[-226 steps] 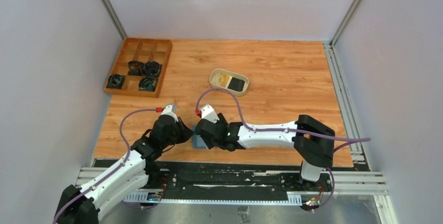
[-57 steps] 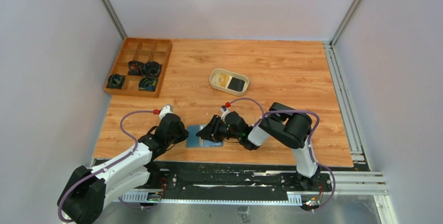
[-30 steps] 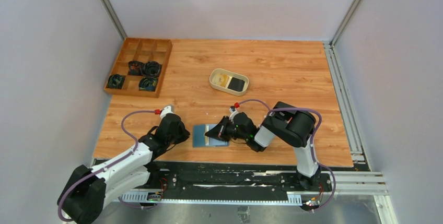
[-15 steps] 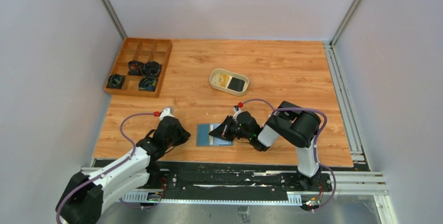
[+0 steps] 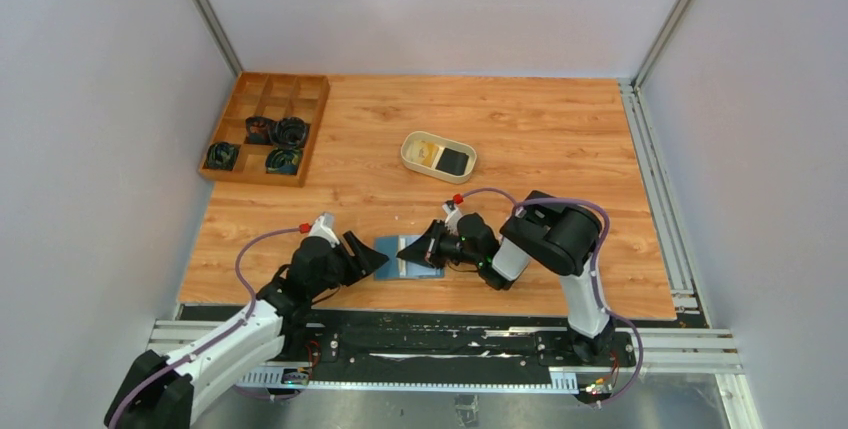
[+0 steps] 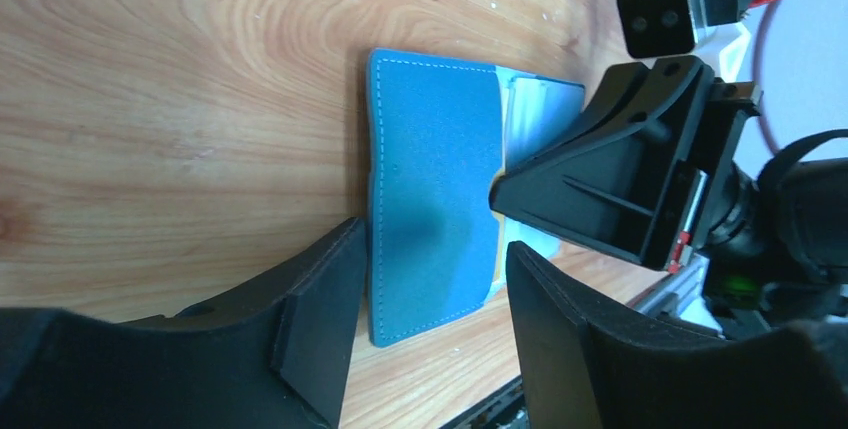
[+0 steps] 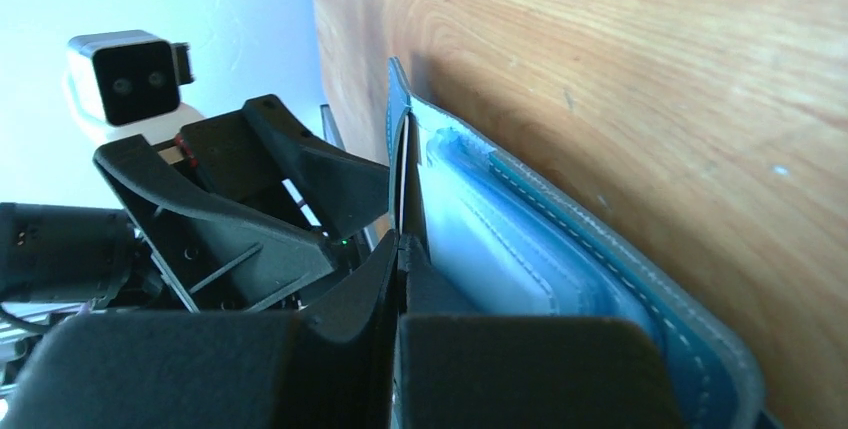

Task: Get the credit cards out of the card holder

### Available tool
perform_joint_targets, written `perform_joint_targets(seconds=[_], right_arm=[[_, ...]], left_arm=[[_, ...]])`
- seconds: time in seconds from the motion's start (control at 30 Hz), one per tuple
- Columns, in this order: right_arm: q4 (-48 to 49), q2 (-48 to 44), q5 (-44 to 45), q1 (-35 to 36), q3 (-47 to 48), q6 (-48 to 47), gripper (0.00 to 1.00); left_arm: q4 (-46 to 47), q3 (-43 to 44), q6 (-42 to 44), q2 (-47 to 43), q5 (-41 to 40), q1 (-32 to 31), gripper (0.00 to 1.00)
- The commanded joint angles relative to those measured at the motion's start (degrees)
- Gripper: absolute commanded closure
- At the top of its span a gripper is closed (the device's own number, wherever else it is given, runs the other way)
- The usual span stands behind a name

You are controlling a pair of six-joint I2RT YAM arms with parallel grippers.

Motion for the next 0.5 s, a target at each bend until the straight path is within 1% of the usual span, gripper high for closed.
perform_joint_targets(seconds=[0.0, 0.07, 0.17, 0.23, 0.27, 0.3, 0.47], right_arm=[[5.26, 6.85, -0.60, -1.12, -1.19, -0.70, 1.00], [8.70, 8.30, -1.15, -1.21, -1.47, 0.72, 1.00], [10.54, 9.01, -1.37, -1.47, -2.22, 1.10, 1.00], [10.83, 8.87, -1.48, -1.69, -2.71, 0.94, 1.00], [10.92, 8.78, -1.56, -1.80, -2.83, 0.85, 1.00], [10.90, 8.61, -1.65, -1.89, -2.91, 0.79, 1.00], [11.09, 8.32, -2.16, -2.41, -3.15, 0.71, 1.00]], left_arm=[[7.22, -5.95, -3.48, 2.21, 3.54, 0.08, 0.38], [7.44, -5.67, -3.84, 1.84, 3.44, 0.04, 0.38], [6.77, -5.45, -4.58, 0.38, 2.65, 0.04, 0.38], [6.13, -5.54, -5.11, -0.63, 2.18, 0.04, 0.41], [5.66, -5.58, -5.29, -1.20, 2.04, 0.04, 0.44], [5.01, -5.58, -5.46, -1.98, 1.86, 0.11, 0.49], [3.64, -5.58, -6.61, -3.83, 0.93, 0.05, 0.84]])
